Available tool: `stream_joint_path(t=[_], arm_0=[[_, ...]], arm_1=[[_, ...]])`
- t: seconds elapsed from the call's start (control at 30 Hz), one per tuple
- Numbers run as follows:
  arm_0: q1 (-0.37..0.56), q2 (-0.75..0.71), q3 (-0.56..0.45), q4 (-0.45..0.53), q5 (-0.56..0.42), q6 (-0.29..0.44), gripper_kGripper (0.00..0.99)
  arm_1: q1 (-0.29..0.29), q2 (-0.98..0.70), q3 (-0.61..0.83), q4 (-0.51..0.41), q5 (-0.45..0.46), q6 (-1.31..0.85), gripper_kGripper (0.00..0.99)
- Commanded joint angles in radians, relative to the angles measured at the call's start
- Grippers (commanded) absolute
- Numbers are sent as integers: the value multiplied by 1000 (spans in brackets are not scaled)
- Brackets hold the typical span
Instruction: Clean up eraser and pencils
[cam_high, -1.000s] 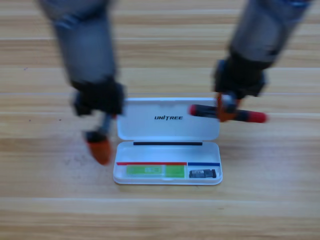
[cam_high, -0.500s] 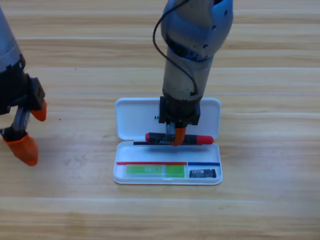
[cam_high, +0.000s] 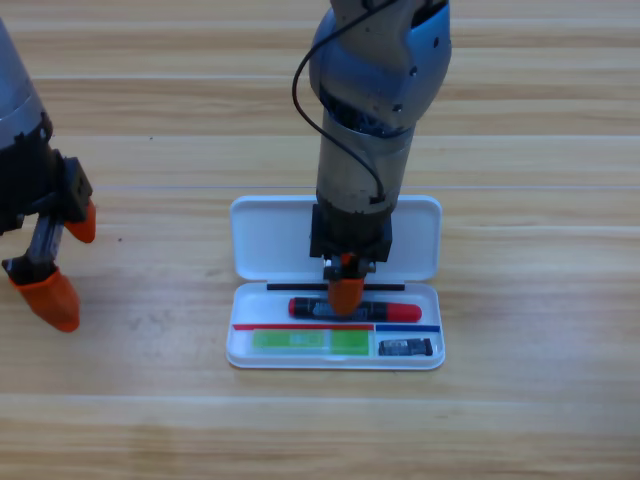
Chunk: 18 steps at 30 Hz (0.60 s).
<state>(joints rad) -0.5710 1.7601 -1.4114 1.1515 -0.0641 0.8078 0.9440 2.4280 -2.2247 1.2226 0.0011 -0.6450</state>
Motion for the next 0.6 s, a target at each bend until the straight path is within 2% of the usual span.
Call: stream_joint_path(t=[0.03,0.13,0.23,0.3,0.37,0.43,0.5,0.57,0.6], arm_0=[[22,-4,17,-18,-11,-1,989],[37,-5,-3,-29,-13,2,960],[91,2,-70,-29,-45,22,888],[141,13,-121,-27,-83,40,844],[195,32,-164,-27,-129,56,767],[238,59,-204,-27,-178,83,623],[280,96,-245,-27,-232,117,380],[315,136,-284,-30,-289,151,106],[329,157,-301,-36,-309,155,0]], arm_1=[[32,6,20,15,-9,22,910],[35,-90,72,15,34,25,927],[42,-251,171,9,140,24,945],[44,-388,281,-41,217,27,945],[45,-547,435,-158,258,42,945],[45,-702,603,-310,286,59,948],[45,-827,746,-457,324,97,960],[45,-900,829,-532,359,130,960],[45,-917,844,-545,376,142,960]])
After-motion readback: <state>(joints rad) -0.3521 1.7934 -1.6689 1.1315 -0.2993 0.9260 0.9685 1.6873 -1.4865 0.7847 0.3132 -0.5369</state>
